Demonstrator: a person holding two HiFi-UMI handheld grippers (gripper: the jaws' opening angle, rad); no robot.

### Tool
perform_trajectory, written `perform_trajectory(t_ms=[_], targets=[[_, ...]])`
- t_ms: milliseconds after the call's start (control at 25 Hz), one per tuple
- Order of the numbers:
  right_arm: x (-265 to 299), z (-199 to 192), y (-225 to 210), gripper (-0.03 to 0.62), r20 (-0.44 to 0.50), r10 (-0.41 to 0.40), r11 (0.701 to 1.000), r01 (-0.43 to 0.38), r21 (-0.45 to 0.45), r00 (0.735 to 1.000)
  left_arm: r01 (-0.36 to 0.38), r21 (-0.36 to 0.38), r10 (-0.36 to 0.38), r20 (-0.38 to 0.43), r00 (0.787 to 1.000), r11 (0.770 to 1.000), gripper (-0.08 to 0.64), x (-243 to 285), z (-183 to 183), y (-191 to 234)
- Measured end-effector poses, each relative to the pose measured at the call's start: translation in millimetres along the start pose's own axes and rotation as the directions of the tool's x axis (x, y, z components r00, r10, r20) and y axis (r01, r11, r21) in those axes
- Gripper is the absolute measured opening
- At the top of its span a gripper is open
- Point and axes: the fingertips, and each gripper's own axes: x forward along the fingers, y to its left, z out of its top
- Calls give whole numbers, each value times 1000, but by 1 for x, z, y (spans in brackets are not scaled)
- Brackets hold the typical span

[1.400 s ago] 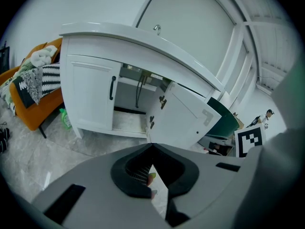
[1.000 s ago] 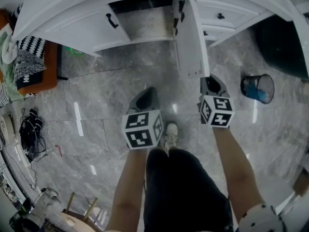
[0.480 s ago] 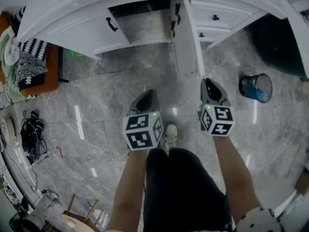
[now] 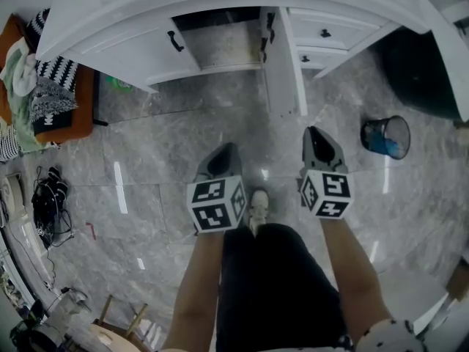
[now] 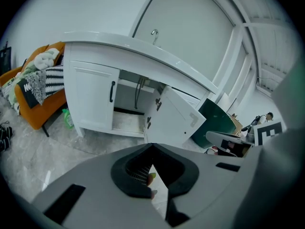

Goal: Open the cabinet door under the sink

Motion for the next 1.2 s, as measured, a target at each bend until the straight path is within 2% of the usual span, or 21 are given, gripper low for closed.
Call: perform_trajectory(t_ms=[480, 880, 1200], targets=[[-9, 22, 24, 11, 18, 30, 1000, -30, -3, 999, -27, -33, 28, 26, 999, 999, 4, -16, 7, 13], [14, 31, 63, 8, 22, 67, 998, -66, -17, 998, -38, -48, 39, 26, 999, 998, 3, -9, 10, 57], [33, 39, 104, 8, 15, 66, 998, -66, 11, 998, -18, -13, 18, -3, 1000, 1000, 5, -1, 26, 95]])
